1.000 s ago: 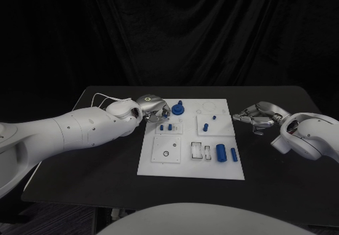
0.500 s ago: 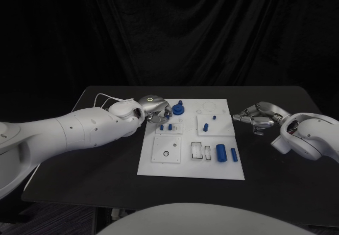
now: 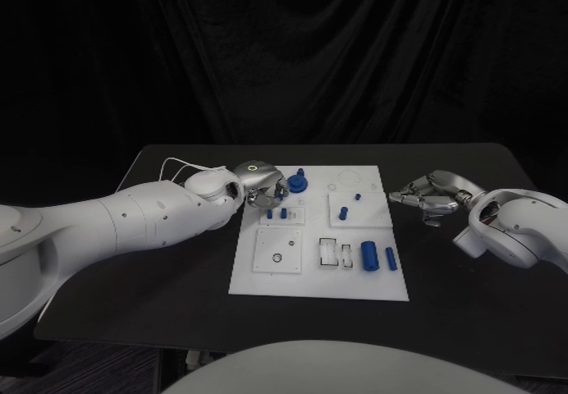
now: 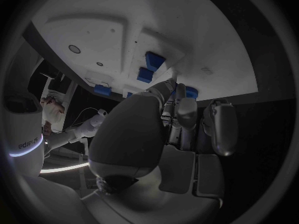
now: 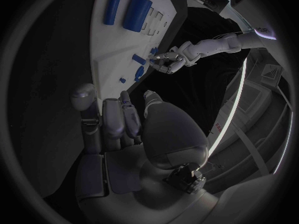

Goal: Assemble the parts on the task board

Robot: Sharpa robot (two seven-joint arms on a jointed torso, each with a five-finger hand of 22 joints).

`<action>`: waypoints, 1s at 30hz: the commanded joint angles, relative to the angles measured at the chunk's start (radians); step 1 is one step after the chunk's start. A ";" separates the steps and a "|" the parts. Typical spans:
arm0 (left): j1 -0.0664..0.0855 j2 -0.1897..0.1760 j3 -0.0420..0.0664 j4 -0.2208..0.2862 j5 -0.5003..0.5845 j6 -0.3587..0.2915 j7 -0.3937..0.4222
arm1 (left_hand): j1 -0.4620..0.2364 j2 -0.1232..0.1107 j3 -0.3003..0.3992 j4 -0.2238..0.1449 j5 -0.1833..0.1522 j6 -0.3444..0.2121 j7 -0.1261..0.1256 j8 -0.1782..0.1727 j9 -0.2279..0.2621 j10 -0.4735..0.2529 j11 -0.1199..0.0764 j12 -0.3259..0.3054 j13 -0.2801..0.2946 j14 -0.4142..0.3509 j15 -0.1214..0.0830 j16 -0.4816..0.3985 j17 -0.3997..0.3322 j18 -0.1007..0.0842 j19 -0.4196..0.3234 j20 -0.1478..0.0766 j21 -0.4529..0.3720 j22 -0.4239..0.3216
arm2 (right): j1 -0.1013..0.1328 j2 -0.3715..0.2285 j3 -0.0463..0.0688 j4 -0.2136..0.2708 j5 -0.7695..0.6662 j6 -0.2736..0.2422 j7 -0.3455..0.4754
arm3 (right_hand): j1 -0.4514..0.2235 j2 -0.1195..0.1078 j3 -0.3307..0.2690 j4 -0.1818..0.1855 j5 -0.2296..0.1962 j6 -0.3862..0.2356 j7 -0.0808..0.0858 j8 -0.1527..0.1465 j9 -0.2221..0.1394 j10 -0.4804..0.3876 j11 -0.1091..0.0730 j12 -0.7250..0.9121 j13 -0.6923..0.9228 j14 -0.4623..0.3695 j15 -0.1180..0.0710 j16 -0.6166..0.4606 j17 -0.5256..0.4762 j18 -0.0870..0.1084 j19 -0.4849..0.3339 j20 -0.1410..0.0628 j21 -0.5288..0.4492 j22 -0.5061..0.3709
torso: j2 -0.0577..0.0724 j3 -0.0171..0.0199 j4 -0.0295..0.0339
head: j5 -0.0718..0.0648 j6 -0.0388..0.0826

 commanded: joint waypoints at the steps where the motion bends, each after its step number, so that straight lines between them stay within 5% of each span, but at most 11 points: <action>1: -0.003 0.005 0.000 -0.001 -0.001 0.015 -0.007 | -0.007 -0.001 -0.003 -0.003 -0.005 -0.005 0.001 -0.007 -0.002 0.005 0.002 -0.004 -0.001 -0.005 0.000 -0.007 -0.005 0.000 -0.009 0.002 -0.007 0.182 | -0.002 -0.003 0.001 0.004 -0.001 0.004 -0.016 | 0.003 0.005 -0.005 0.001 0.003 0.003 0.001 0.000 -0.001 -0.007 -0.001 -0.005 -0.001 -0.006 0.001 -0.004 -0.001 0.010 -0.007 0.000 -0.004 -0.001 | 0.000 -0.0008 0.0003 | -0.001 0.000; 30: -0.005 0.001 -0.001 -0.001 -0.001 0.035 -0.016 | -0.018 -0.002 -0.008 0.000 -0.023 -0.004 0.000 -0.006 -0.007 -0.011 0.005 -0.018 -0.006 -0.016 0.003 -0.020 -0.026 0.003 -0.018 0.004 -0.023 0.177 | -0.002 0.001 0.001 0.002 -0.001 0.009 -0.020 | 0.003 0.005 -0.005 0.001 0.003 0.003 0.001 0.000 -0.001 -0.007 -0.001 -0.005 -0.001 -0.006 0.001 -0.004 -0.001 0.010 -0.007 0.000 -0.004 -0.001 | -0.001 -0.0010 0.0023 | -0.006 0.000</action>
